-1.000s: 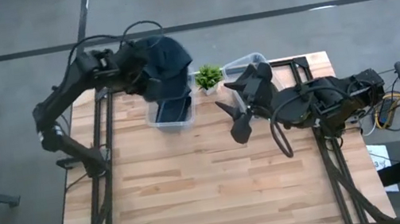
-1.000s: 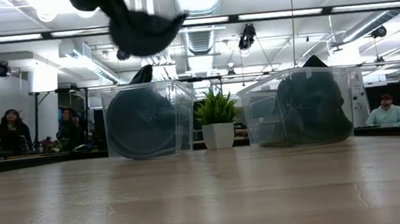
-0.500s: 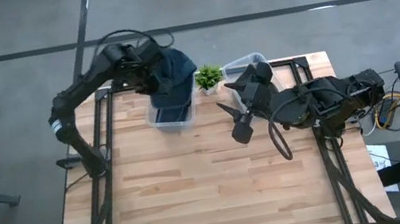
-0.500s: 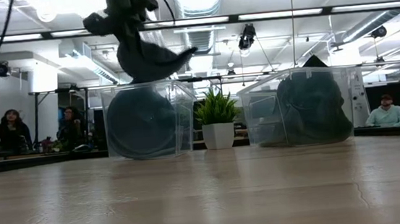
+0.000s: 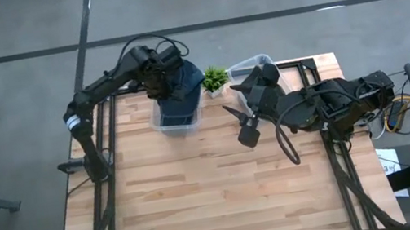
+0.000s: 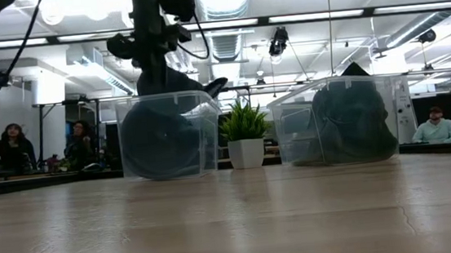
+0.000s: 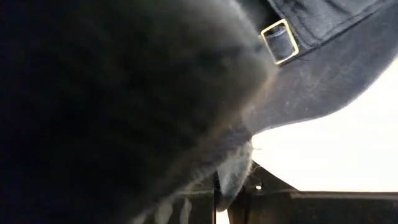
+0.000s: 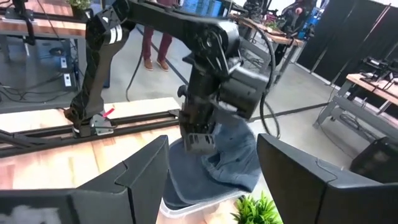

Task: Pick & Place hat
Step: Put the blue cap into the left transparent bin

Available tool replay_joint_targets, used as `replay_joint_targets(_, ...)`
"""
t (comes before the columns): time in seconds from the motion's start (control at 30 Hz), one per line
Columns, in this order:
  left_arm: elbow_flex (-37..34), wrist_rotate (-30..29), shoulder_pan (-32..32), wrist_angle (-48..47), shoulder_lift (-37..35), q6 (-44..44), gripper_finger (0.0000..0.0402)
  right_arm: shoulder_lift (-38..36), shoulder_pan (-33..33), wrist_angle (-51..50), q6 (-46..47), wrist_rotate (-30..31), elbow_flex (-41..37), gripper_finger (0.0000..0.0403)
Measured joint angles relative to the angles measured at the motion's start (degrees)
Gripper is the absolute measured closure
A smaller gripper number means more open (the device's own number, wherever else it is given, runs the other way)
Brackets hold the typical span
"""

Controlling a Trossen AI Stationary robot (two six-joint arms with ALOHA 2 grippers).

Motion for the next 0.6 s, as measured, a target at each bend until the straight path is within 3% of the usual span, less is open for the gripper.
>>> replay_joint_targets(0.6, -7.68, 3.52, -0.24, 0.07, 1.25, 0.06, 0.0381, 0.0, -0.04, -0.37, -1.39, 0.04, 0.0, 0.0163)
